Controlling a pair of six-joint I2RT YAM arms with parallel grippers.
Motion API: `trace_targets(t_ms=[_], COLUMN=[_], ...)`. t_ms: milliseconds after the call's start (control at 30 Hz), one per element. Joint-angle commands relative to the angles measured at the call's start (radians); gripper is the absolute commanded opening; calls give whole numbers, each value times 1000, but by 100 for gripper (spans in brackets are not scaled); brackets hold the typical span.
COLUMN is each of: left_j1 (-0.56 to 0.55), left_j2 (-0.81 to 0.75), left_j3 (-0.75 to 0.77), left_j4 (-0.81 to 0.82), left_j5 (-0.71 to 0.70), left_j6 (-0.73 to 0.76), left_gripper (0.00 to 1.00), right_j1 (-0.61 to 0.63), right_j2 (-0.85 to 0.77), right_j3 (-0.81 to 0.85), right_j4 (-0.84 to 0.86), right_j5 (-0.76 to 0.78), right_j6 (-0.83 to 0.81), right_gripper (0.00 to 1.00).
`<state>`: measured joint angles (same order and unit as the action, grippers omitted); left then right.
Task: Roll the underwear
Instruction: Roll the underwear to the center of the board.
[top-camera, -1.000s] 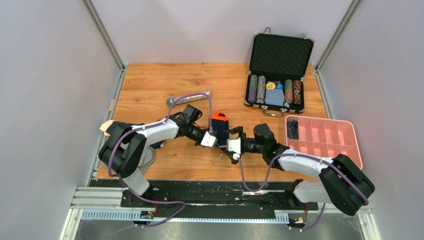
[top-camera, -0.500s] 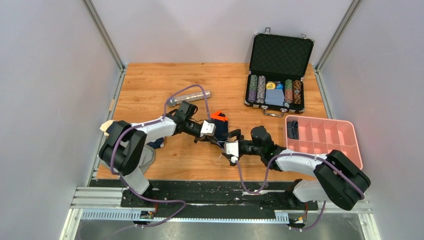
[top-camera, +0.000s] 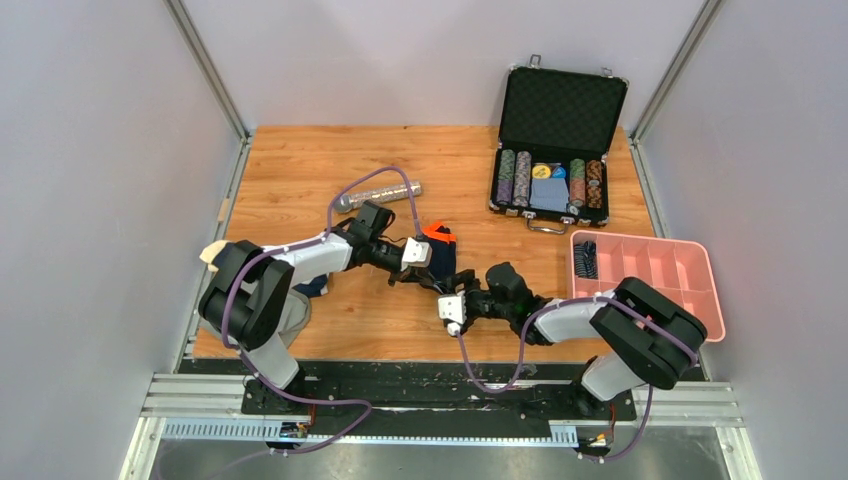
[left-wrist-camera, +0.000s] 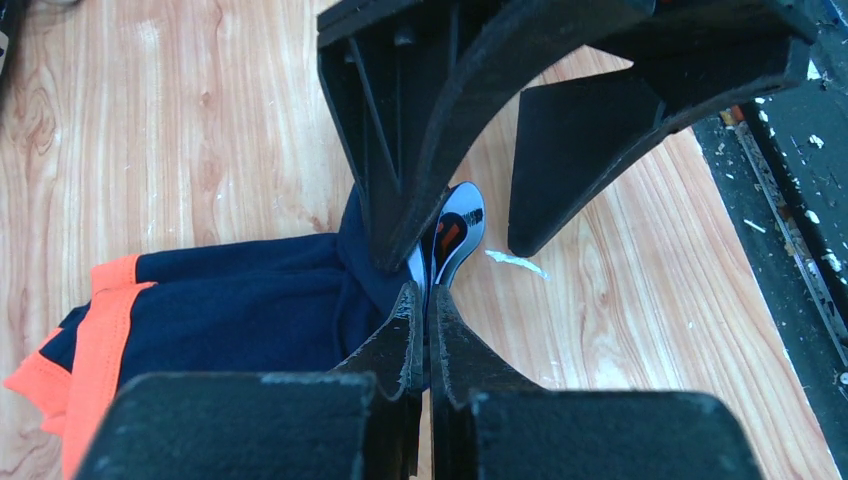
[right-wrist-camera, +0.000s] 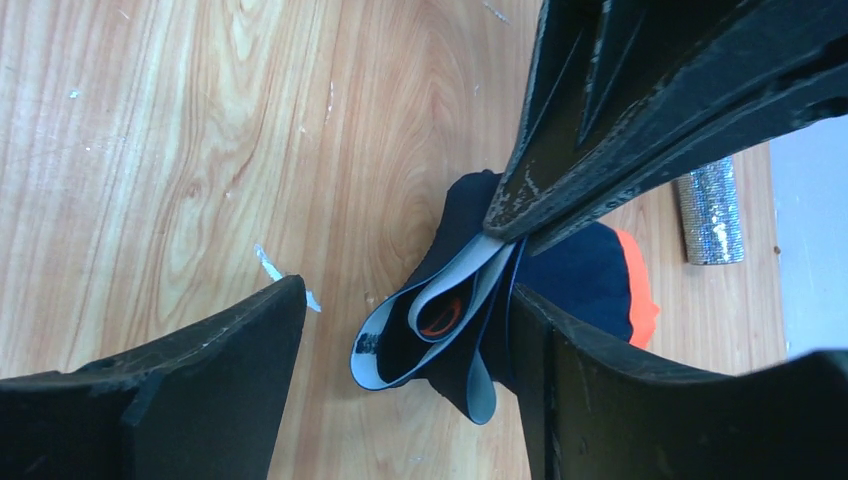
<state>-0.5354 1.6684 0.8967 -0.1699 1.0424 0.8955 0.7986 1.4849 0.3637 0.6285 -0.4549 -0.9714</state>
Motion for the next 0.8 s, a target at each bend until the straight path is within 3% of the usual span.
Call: trace_targets(t_ms=[0, 133, 300, 467, 600, 667, 700, 733, 767], left_j1=[7, 15, 21, 25, 36, 43, 47, 48, 48], left_j2=[3, 5, 9, 9, -3, -14, -21, -46, -62], left_j3=[15, 16, 16, 13, 13, 7, -10, -25, -74], left_j4=[23, 22, 19, 7, -29, -25, -14, 33, 75], left_j5=[41, 44, 47, 45, 35, 22, 7, -4, -26], left_j6=[-26, -26, -30, -30, -33, -58, -93, -120, -154], left_gripper=[0, 0, 0, 0, 0, 12, 33, 43, 61], right_j1=[16, 17, 17, 16, -9, -29, -37, -41, -42], right_j2=[30, 25, 22, 15, -37, -72, -90, -105, -116], right_j3=[23, 37, 79, 97, 131, 140, 139, 133, 128], right_j4=[76, 50, -38, -95, -244, -326, -361, -380, -399], right_j5=[84, 117, 157, 160, 98, 23, -26, -60, -87], right_j6=[-3, 13, 51, 67, 96, 95, 78, 67, 61], right_gripper=[69, 56, 23, 11, 8, 1, 0, 0, 0])
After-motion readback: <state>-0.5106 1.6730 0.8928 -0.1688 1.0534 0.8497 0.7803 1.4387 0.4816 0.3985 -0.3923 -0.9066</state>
